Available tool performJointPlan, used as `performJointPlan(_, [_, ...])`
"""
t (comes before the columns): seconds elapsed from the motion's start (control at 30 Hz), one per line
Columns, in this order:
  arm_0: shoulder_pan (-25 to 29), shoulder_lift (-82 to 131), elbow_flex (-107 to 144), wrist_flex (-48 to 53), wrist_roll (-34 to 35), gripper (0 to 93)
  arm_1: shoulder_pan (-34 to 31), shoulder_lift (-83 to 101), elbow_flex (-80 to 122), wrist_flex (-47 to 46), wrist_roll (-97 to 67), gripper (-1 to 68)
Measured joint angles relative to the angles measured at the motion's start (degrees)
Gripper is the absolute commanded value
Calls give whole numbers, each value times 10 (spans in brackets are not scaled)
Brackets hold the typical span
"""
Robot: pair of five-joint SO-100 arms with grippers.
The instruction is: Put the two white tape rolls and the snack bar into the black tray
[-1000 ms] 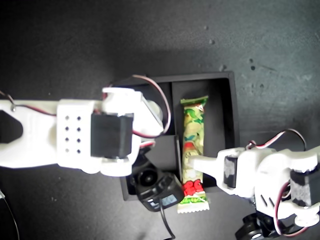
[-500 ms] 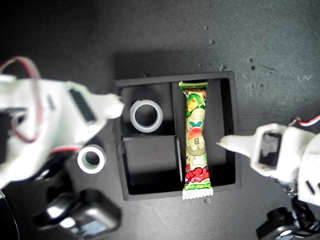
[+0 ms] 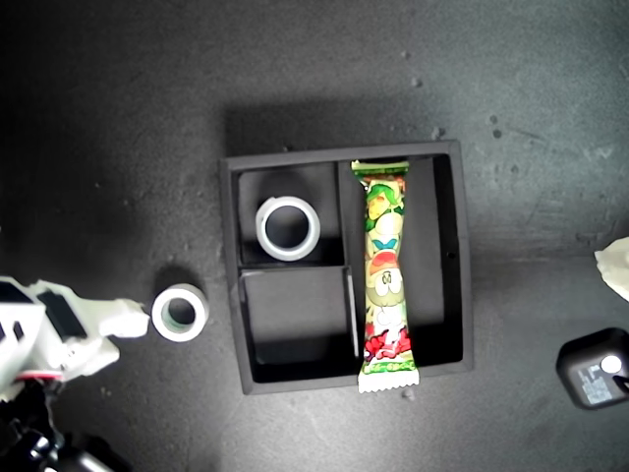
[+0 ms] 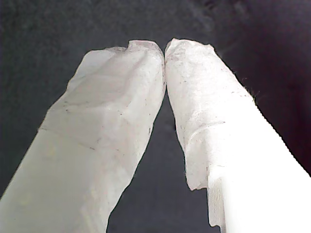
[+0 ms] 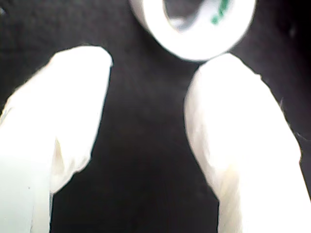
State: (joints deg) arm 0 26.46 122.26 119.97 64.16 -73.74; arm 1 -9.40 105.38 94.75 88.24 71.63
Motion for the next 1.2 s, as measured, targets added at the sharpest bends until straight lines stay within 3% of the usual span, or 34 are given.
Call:
performJointPlan(0.4, [0, -141, -12, -65, -3, 128, -50, 79, 206, -193, 76, -2])
performJointPlan(1.2, [3, -216, -68, -74, 5, 125, -28, 244, 484, -343, 131, -3])
